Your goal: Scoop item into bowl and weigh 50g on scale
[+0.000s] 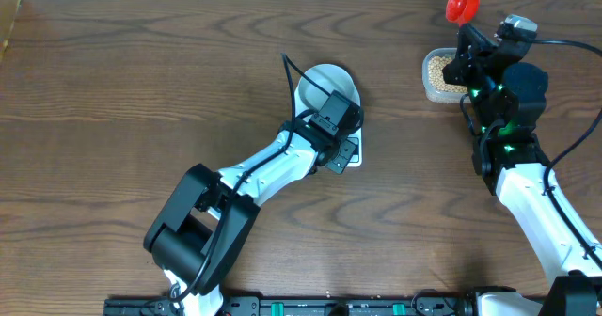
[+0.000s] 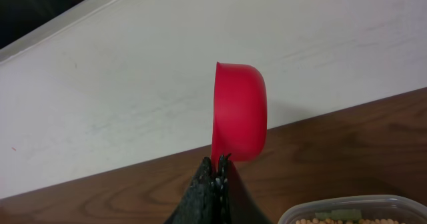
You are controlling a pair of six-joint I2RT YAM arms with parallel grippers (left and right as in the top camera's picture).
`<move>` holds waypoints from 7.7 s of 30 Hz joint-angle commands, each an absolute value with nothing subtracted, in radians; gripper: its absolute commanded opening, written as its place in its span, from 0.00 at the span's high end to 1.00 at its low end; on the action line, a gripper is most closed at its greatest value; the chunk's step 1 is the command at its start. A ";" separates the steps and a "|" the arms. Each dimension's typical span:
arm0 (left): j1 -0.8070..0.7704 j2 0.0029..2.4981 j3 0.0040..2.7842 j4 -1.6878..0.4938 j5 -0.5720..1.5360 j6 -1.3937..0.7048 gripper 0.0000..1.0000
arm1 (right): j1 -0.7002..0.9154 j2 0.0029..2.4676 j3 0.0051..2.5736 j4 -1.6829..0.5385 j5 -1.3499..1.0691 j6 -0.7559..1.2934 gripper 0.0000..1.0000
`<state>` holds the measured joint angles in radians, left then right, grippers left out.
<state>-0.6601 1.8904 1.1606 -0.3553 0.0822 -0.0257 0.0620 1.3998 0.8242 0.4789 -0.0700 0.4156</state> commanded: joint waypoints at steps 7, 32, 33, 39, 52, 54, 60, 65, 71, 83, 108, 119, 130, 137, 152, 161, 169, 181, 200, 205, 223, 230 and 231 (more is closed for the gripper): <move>-0.658 1.908 1.168 -0.353 0.097 -0.028 0.93 | 0.060 1.399 0.853 0.479 -0.055 0.402 0.99; -0.651 1.929 1.167 -0.343 0.114 -0.030 0.93 | 0.060 1.399 0.853 0.478 -0.055 0.402 0.99; -0.651 1.938 1.166 -0.346 0.117 -0.031 0.93 | 0.060 1.399 0.853 0.478 -0.056 0.402 0.99; -0.651 1.983 1.166 -0.351 0.121 -0.061 0.93 | 0.060 1.399 0.853 0.477 -0.055 0.402 0.99; -0.649 1.982 1.166 -0.366 0.124 -0.091 0.93 | 0.060 1.399 0.853 0.478 -0.060 0.402 0.99; -0.649 1.975 1.167 -0.366 0.120 -0.081 0.93 | 0.060 1.399 0.853 0.478 -0.060 0.402 0.99; -0.635 1.853 1.207 -0.397 0.067 -0.072 0.93 | 0.060 1.399 0.853 0.478 -0.059 0.402 0.99; -0.615 1.705 1.211 -0.430 0.068 -0.072 0.93 | 0.060 1.399 0.853 0.478 -0.059 0.402 0.99; -0.516 1.454 1.211 -0.496 0.067 -0.090 0.64 | 0.060 1.399 0.853 0.481 -0.059 0.402 0.99; -0.367 1.259 1.210 -0.593 0.067 -0.110 0.02 | 0.060 1.427 0.853 0.568 -0.055 0.403 0.99; -0.108 1.271 1.451 -1.087 0.535 0.654 0.02 | 0.060 1.455 0.857 0.588 -0.059 0.403 0.99; -0.108 1.279 1.466 -1.187 0.524 0.865 0.02 | 0.060 1.455 0.872 0.588 -0.119 0.402 0.99; -0.108 1.280 1.467 -1.180 0.513 0.847 0.03 | 0.060 1.455 0.872 0.580 -0.155 0.403 0.99; -0.107 1.279 1.469 -1.172 0.514 0.798 0.02 | 0.060 1.455 0.872 0.577 -0.161 0.403 0.99; -0.107 1.302 1.468 -1.187 0.560 0.796 0.02 | 0.060 1.455 0.872 0.547 -0.216 0.402 0.99; -0.107 1.302 1.468 -1.192 0.561 0.796 0.02 | 0.045 1.455 0.872 0.390 -0.477 0.339 0.99; -0.107 1.302 1.468 -1.192 0.561 0.796 0.02 | 0.011 1.356 0.958 -0.053 -0.492 0.115 0.99; -0.107 1.302 1.468 -1.192 0.561 0.796 0.02 | 0.006 1.310 1.327 -0.784 -0.071 -0.023 0.99; -0.107 1.302 1.468 -1.192 0.561 0.796 0.02 | 0.006 1.565 1.326 -0.673 0.072 -0.069 0.99; -0.107 1.302 1.468 -1.192 0.561 0.796 0.02 | 0.007 1.642 1.326 -0.627 0.073 -0.077 0.99; -0.107 1.302 1.468 -1.192 0.561 0.796 0.02 | 0.008 1.812 1.326 -0.593 -0.042 -0.147 0.99; -0.107 1.302 1.468 -1.192 0.561 0.796 0.02 | -0.023 1.828 1.326 -0.589 -0.142 -0.092 0.99; -0.107 1.302 1.468 -1.192 0.561 0.796 0.02 | -0.031 1.831 1.326 -0.587 -0.146 -0.080 0.99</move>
